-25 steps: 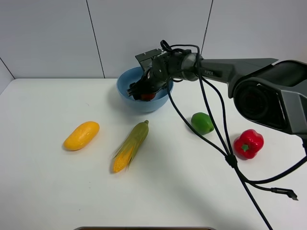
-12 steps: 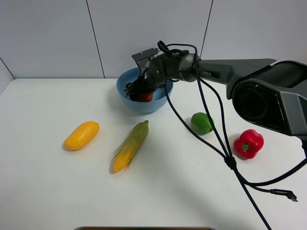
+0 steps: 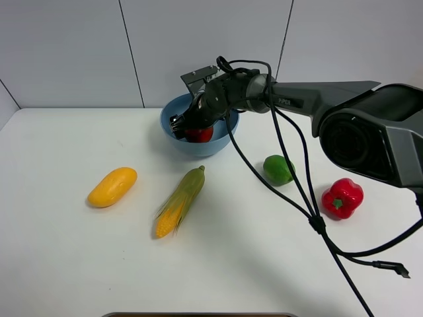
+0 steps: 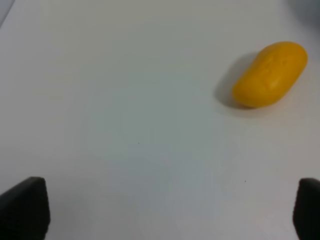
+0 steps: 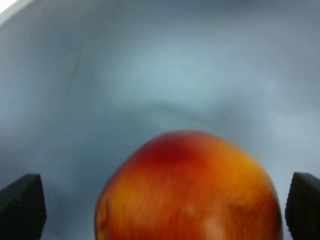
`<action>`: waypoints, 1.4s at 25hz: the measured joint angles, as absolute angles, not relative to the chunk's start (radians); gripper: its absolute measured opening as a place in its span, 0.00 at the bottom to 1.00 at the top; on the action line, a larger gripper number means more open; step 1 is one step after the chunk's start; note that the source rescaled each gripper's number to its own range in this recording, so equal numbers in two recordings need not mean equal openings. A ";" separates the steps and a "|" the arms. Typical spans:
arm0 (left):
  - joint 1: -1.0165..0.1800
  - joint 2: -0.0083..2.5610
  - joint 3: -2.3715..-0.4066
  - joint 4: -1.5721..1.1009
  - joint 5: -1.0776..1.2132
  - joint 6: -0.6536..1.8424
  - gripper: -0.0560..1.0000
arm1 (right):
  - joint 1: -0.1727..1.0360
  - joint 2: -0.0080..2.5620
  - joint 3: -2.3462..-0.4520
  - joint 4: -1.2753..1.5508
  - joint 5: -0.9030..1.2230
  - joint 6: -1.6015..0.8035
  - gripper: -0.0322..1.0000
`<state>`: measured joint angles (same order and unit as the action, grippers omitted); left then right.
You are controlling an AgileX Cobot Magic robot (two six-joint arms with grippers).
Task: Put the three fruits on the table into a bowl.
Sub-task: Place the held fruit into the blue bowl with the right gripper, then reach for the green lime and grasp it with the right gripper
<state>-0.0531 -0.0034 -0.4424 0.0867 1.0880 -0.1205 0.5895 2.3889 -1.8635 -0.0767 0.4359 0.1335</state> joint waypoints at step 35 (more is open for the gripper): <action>-0.053 -0.003 -0.442 0.087 1.088 -0.120 1.00 | 0.587 1.792 -1.863 -0.191 1.088 0.060 1.00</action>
<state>-0.0531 -0.0034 -0.4424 0.0867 1.0880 -0.1196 0.5871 1.7916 -1.8635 -0.1910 1.0878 0.0600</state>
